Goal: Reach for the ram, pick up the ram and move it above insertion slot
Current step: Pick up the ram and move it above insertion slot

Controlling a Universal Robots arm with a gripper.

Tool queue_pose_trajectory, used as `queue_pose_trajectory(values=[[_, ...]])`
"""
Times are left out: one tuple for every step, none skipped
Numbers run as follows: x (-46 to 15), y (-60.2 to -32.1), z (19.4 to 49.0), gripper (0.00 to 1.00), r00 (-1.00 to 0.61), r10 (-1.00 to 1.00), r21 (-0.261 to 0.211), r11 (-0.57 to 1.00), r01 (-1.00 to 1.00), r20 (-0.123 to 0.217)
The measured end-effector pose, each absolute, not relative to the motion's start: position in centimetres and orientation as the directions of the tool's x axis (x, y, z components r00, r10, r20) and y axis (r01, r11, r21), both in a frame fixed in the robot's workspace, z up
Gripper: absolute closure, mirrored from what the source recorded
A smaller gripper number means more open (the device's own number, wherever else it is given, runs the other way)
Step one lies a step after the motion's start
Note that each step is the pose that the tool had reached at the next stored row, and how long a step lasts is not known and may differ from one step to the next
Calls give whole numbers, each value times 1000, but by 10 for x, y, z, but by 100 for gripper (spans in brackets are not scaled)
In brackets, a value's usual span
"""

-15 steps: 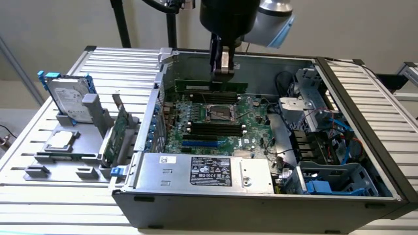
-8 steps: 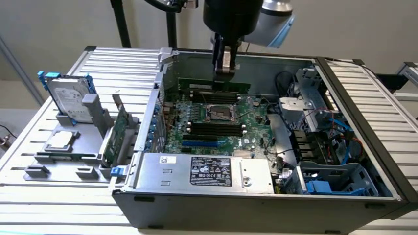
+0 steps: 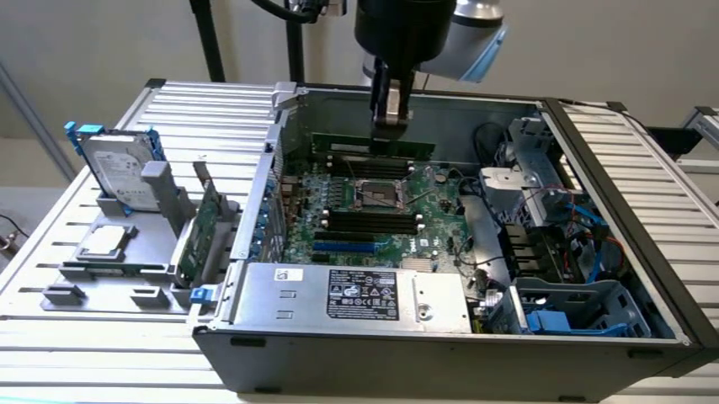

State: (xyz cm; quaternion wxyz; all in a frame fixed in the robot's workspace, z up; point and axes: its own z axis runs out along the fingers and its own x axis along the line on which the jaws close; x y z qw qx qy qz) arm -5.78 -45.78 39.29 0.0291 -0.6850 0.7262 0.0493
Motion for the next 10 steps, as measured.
queue_pose_trajectory(values=[[-58,-457,392,87,-59,-992,30,57,-998,-110],[-58,-457,392,87,-59,-992,28,56,-998,-110],[-58,-456,392,87,-59,-992,28,56,-998,-109],[-58,-456,392,87,-59,-992,28,56,-998,-109],[-58,-456,392,87,-59,-992,28,56,-998,-109],[-58,-456,392,87,-59,-992,28,57,-998,-109],[-58,-456,392,87,-59,-992,28,57,-998,-109],[-58,-456,392,87,-59,-992,28,57,-998,-109],[-58,-456,392,87,-59,-992,28,56,-998,-109],[-58,-456,392,87,-59,-992,28,57,-998,-109]])
